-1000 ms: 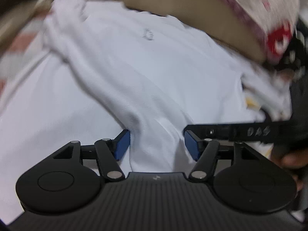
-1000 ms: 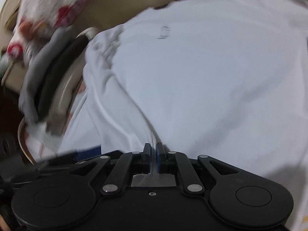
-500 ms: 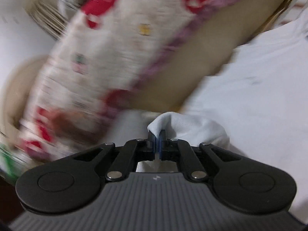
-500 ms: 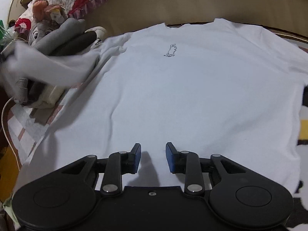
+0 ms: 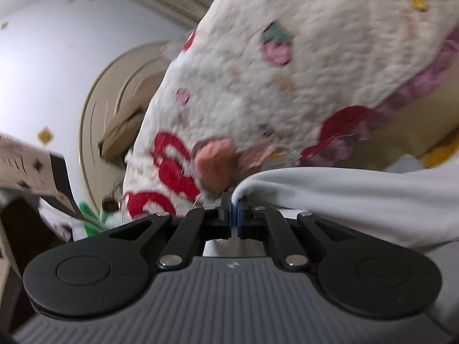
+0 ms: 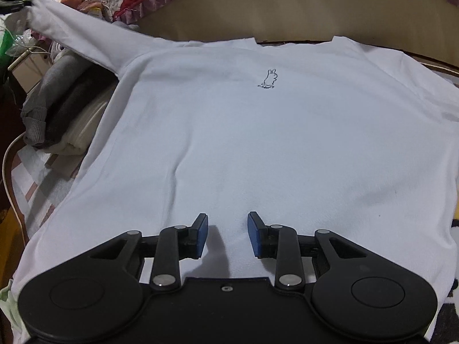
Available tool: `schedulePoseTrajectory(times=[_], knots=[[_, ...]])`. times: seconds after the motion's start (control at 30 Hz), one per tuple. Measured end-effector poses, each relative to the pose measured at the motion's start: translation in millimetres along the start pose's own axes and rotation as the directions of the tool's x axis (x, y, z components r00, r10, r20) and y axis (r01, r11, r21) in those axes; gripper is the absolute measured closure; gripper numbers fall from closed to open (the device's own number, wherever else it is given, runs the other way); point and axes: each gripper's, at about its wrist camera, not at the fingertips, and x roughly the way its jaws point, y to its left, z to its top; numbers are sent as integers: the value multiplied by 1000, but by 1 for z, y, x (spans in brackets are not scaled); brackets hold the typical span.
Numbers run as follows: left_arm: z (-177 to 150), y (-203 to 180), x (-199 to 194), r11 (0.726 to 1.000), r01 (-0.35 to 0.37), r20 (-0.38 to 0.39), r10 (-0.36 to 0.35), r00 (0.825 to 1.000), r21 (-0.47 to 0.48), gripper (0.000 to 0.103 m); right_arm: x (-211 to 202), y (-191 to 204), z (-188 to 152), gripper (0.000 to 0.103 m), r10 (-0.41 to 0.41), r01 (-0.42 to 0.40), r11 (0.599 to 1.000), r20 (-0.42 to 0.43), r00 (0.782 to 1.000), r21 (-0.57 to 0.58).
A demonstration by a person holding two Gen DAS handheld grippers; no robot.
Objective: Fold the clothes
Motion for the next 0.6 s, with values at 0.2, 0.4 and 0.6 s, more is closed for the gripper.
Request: schedulePoseTrajectory(times=[0.2,0.4,0.6], knots=[[-30,-10,54,998,-33,-96,27,995,-56,100,3,16,-12,46,9,-6,995,28,1000,-102],[-74,-16,73,962,24,-236,-91,967,-273,61,4,32,-16,45,22,-19,981,13,1000,-193],[-84,-33,4,984,15,-2,-16,1000,-179,24,2,35,-13,45,80,-81,985,-17,997,-154]])
